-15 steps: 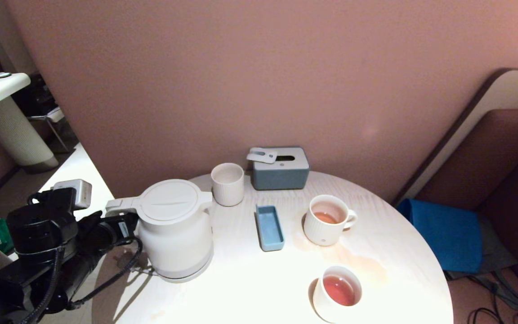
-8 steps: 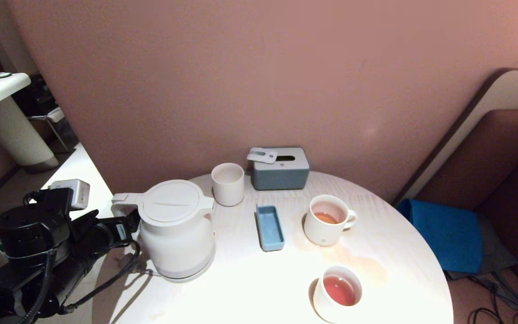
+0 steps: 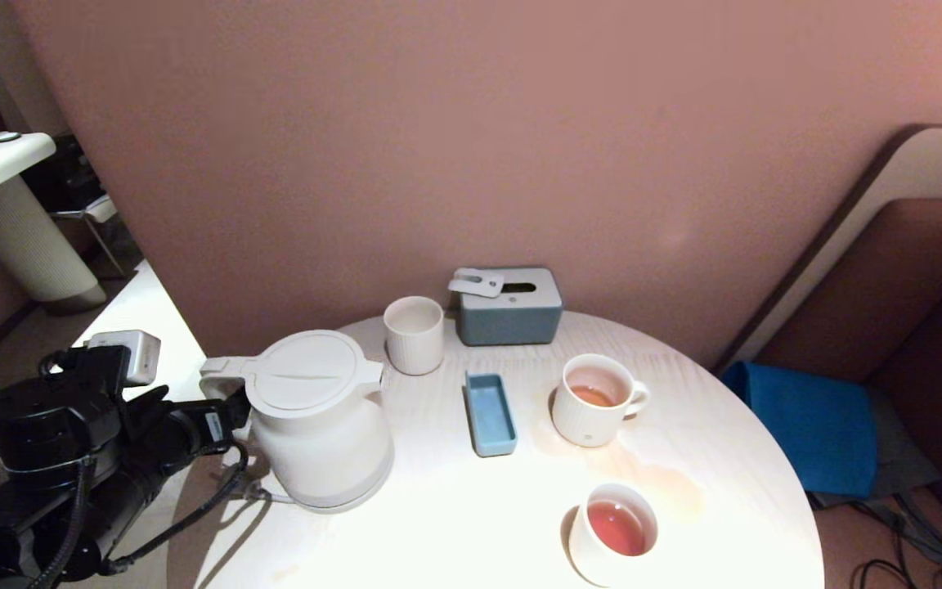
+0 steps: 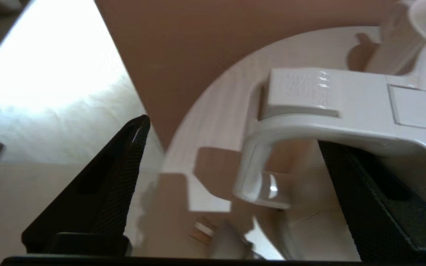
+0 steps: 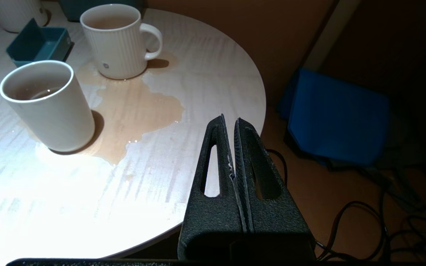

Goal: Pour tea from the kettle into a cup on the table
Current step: Put down the kettle on the table, then pick up the cup

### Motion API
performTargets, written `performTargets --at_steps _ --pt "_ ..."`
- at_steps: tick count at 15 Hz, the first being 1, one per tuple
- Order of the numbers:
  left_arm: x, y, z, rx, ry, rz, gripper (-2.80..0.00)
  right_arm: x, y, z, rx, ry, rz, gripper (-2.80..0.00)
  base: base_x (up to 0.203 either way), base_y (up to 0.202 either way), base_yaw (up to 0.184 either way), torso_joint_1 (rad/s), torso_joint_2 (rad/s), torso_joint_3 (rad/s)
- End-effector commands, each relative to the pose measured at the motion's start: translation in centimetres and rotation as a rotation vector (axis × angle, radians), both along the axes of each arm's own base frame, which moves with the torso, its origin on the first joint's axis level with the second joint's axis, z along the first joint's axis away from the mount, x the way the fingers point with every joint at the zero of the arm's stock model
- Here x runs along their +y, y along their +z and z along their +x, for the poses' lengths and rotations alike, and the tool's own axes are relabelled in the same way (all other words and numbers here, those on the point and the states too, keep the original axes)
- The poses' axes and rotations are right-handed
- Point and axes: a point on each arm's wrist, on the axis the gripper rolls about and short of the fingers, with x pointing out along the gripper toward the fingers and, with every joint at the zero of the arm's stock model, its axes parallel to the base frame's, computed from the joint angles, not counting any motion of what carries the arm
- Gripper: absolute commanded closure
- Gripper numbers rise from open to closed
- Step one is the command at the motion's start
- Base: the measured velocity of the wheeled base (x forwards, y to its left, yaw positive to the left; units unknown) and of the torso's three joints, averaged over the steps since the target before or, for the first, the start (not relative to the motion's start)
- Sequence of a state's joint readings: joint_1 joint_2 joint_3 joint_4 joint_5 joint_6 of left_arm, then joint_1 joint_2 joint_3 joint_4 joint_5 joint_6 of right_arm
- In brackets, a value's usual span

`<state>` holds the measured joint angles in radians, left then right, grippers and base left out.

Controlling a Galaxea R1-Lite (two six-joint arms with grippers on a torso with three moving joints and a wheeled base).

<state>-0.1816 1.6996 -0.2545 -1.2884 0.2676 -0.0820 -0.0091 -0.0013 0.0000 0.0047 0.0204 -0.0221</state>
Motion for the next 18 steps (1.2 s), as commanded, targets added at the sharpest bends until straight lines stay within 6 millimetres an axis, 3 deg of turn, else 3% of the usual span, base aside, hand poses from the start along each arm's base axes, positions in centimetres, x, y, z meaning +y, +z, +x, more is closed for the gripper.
performTargets --at_steps 1,4,18 --pt "0.8 0.1 0.0 -0.005 0.032 0.018 -2.80 0.0 0.0 0.0 0.001 0.001 -0.001 0.00 0.000 0.000 0.000 0.000 0.00 0.000" --pt "0.9 -0.7 -1.1 0.038 0.026 0.030 -2.80 0.0 0.0 0.0 0.001 0.001 -0.001 0.00 0.000 0.000 0.000 0.000 0.00 0.000" --pt "1.8 0.5 -8.0 -0.018 -0.053 0.054 -2.80 0.0 0.0 0.0 0.001 0.001 -0.001 0.00 0.000 0.000 0.000 0.000 0.00 0.000"
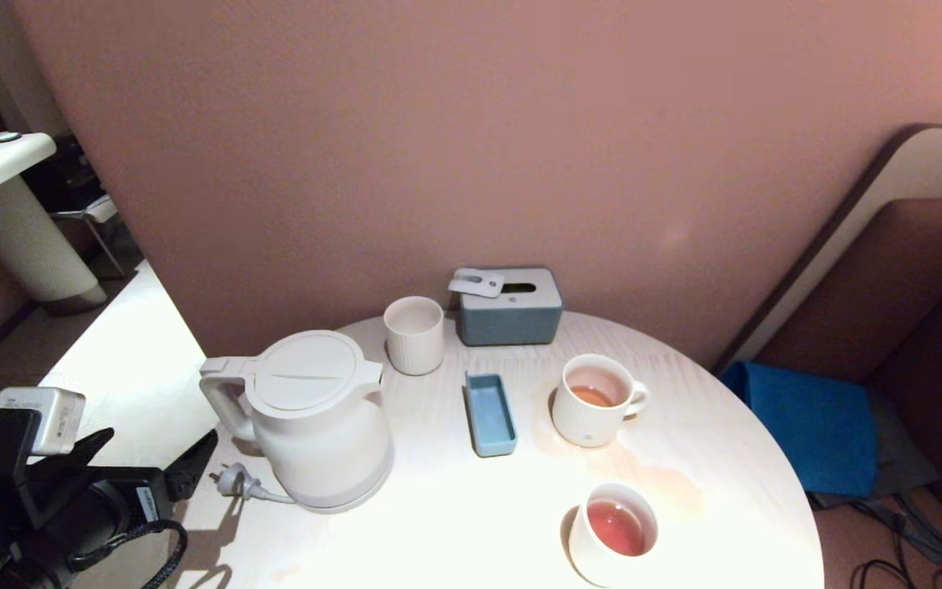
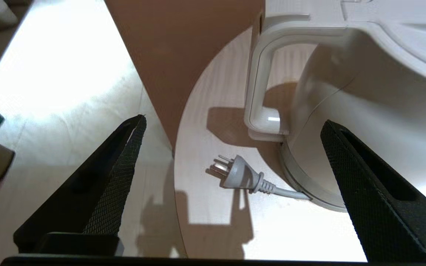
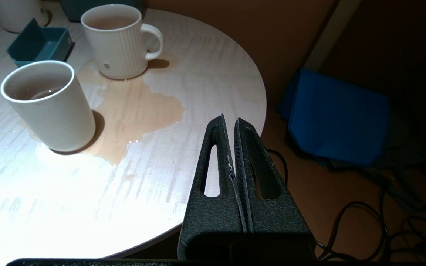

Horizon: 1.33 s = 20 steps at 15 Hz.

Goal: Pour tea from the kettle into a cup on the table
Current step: Pick up the cup

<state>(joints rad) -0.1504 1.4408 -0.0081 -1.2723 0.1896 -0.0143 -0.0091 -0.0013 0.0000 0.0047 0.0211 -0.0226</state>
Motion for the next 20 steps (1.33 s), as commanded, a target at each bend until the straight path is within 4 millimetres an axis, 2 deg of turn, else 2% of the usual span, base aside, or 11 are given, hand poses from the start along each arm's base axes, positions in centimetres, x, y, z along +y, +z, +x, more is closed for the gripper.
performTargets --at_steps 1,7,10,20 --pt "0.12 0.26 -0.73 -0.008 0.005 0.001 -2.80 0.00 0.00 0.01 0.001 0.000 0.000 0.00 0.000 0.000 0.000 0.000 0.00 0.000" --pt "0.09 0.28 -1.00 -0.001 -0.019 -0.010 -2.80 0.00 0.00 0.01 0.001 0.000 0.000 0.00 0.000 0.000 0.000 0.000 0.00 0.000" --pt "0.12 -0.02 -1.02 0.025 -0.003 -0.081 -2.80 0.00 0.00 0.01 0.001 0.000 0.000 0.00 0.000 0.000 0.000 0.000 0.00 0.000" --pt "0.18 0.12 -1.63 0.032 -0.006 -0.079 -2.80 0.00 0.00 0.01 0.001 0.000 0.000 0.00 0.000 0.000 0.000 0.000 0.00 0.000"
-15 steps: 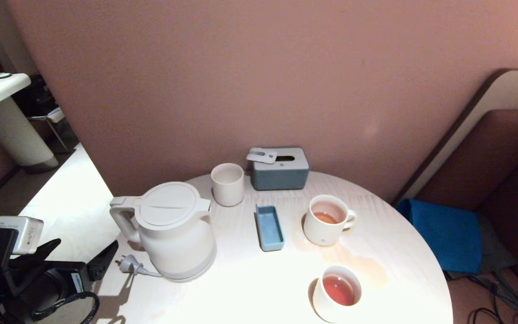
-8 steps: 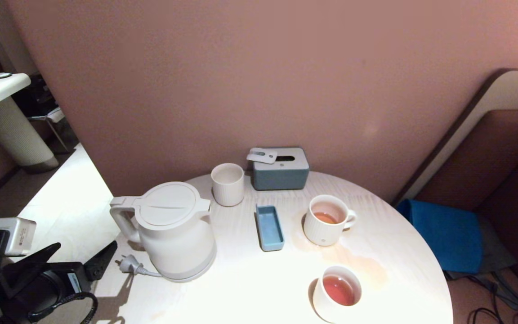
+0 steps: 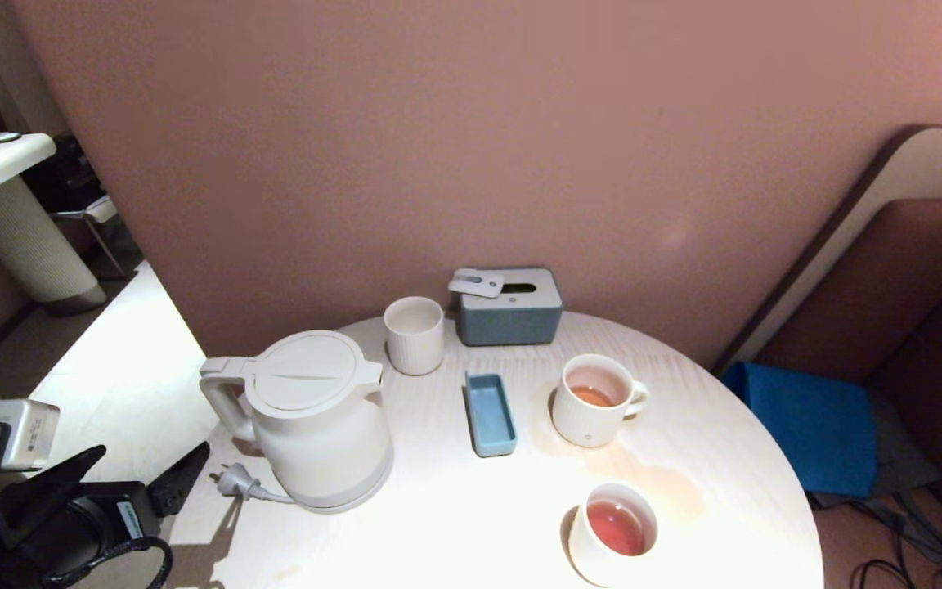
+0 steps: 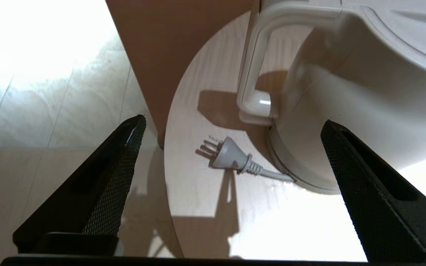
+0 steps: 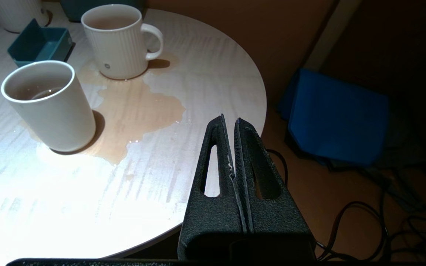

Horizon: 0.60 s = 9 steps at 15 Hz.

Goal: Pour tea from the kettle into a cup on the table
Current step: Pick up the cup

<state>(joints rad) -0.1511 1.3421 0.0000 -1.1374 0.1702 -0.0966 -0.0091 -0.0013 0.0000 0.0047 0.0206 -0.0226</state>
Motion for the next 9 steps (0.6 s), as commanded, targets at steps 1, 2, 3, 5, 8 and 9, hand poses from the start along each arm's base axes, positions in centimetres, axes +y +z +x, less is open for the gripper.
performTargets --at_steps 1,2,3,5,8,9 --pt "0.01 0.14 -0.11 -0.010 0.001 -0.001 -2.80 0.00 0.00 0.01 0.001 0.001 0.000 0.00 0.000 0.000 0.000 0.000 0.00 0.000" --pt "0.01 0.13 -0.11 -0.009 0.001 -0.001 -2.80 0.00 0.00 0.01 0.001 0.001 0.000 0.00 0.000 0.000 0.000 0.000 0.00 0.000" --pt "0.01 0.12 -0.11 -0.008 0.001 -0.003 -2.80 0.00 0.00 0.01 0.001 0.001 0.000 0.00 0.000 0.000 0.000 0.000 0.00 0.000" --pt "0.01 0.12 -0.11 -0.008 0.001 -0.003 -2.80 0.00 0.00 0.01 0.001 0.001 0.000 0.00 0.000 0.000 0.000 0.000 0.00 0.000" --pt "0.04 0.36 -0.31 -0.024 0.001 -0.003 -2.80 0.00 0.00 0.01 0.001 0.001 0.000 0.00 0.000 0.000 0.000 0.000 0.00 0.000" --pt "0.07 0.49 -0.53 -0.031 0.000 -0.003 -2.80 0.00 0.00 0.01 0.001 0.001 0.000 0.00 0.000 0.000 0.000 0.000 0.00 0.000"
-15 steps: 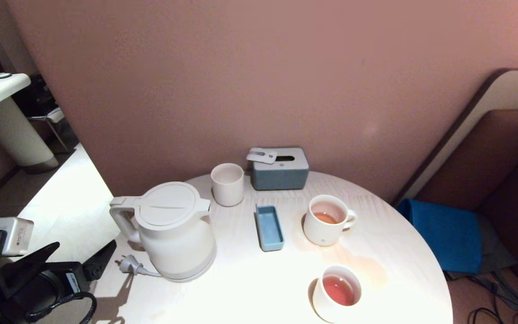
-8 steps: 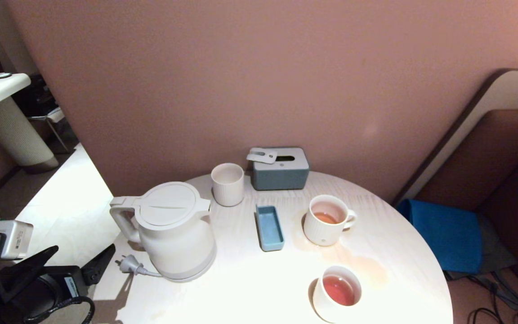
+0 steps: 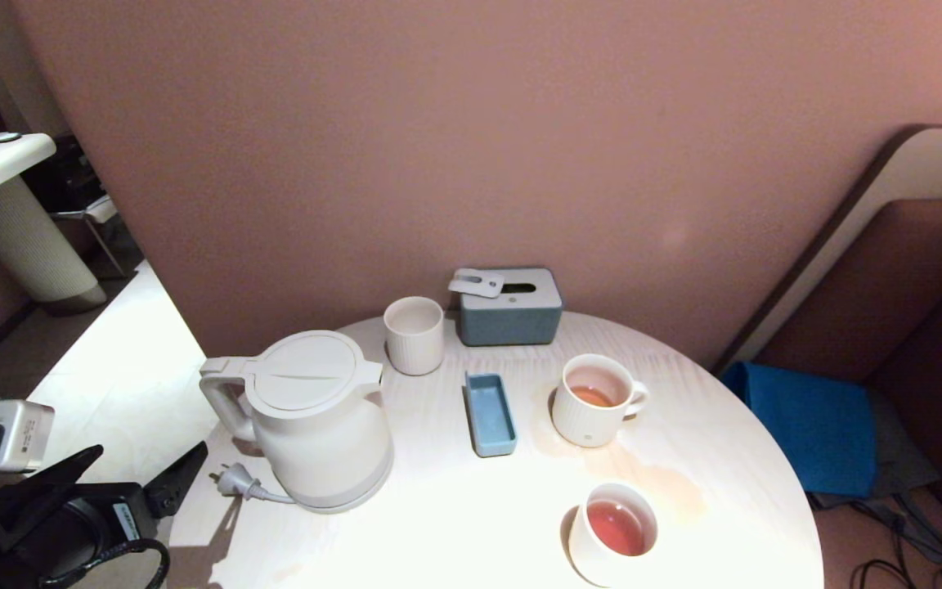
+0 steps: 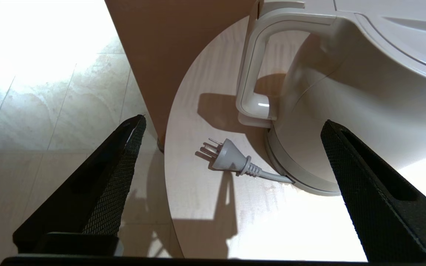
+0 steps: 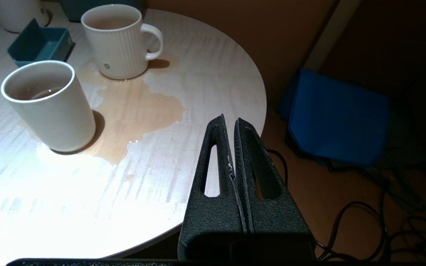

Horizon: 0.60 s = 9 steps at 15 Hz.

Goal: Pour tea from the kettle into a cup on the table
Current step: Pick up the cup

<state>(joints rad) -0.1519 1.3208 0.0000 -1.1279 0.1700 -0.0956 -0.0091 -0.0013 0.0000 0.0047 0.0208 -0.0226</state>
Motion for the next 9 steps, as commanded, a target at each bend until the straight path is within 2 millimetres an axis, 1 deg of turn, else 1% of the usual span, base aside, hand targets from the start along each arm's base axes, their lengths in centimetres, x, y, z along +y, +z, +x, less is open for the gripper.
performTargets --at_steps 1,5,9 --pt "0.1 0.3 -0.5 -0.017 0.000 0.000 -2.80 0.0 0.0 0.0 0.001 0.001 0.000 0.00 0.000 0.000 0.000 0.000 0.00 0.000" --pt "-0.1 0.8 -1.0 -0.047 -0.025 -0.010 -2.80 0.0 0.0 0.0 0.001 0.001 0.000 0.00 0.000 0.000 0.000 0.000 0.00 0.000" --pt "0.0 0.8 -1.7 -0.041 -0.029 -0.007 -2.80 0.0 0.0 0.0 0.001 0.001 0.000 0.00 0.000 0.000 0.000 0.000 0.00 0.000"
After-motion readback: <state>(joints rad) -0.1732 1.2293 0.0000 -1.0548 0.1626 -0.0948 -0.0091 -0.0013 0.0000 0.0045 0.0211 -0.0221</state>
